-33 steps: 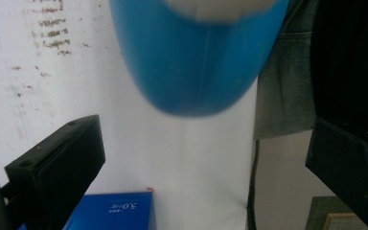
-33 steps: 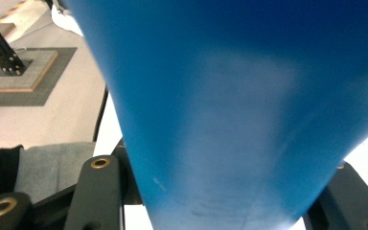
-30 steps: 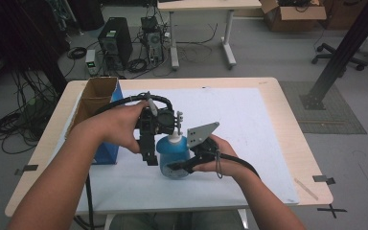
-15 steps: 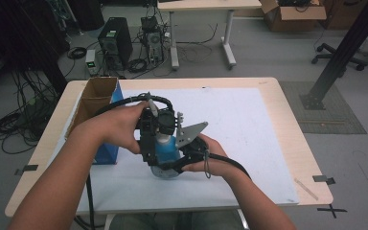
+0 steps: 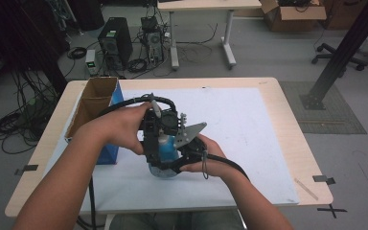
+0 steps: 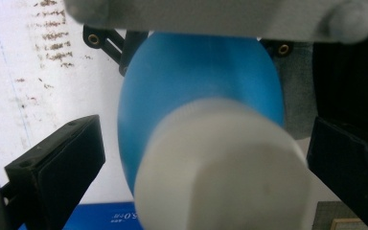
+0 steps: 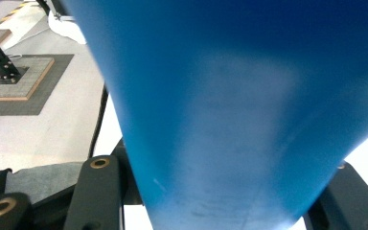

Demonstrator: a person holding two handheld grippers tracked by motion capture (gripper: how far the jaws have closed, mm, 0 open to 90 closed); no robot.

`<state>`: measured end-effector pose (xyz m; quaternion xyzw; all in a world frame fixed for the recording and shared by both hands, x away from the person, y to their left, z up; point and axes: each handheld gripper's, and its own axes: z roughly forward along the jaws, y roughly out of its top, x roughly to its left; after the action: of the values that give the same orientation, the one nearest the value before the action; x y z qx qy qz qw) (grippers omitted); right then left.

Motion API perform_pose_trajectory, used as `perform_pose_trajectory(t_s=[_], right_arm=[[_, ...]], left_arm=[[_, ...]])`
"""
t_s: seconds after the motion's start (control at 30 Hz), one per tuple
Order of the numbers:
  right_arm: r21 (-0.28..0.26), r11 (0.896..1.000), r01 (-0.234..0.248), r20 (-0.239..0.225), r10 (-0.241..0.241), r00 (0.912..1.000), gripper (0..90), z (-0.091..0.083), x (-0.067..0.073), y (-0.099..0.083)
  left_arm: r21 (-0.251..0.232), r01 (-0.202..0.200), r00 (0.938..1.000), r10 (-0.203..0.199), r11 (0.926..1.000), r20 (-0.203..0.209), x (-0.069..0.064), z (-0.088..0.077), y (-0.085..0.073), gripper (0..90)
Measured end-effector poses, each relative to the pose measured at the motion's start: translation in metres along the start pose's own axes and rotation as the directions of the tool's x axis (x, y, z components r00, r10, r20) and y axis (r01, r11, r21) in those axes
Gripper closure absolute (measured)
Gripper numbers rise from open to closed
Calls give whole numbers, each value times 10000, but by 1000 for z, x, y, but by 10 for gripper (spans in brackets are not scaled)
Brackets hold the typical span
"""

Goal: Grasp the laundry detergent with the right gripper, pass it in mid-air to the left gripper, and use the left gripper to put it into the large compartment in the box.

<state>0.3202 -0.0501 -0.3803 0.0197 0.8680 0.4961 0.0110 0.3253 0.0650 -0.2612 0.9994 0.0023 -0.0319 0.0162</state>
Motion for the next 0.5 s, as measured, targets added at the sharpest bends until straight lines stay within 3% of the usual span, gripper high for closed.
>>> perform_pose_trajectory(t_s=[0.3,0.5], right_arm=[[-116,9999,106,77,-105,9999,455,0,-1,2],[-135,9999,63,111,-62,9999,454,-1,-1,3]], left_arm=[[27,29,9998,-29,10000,-184,-1,2,3,5],[0,16,9998,-16,10000,-207,-1,0,2,63]])
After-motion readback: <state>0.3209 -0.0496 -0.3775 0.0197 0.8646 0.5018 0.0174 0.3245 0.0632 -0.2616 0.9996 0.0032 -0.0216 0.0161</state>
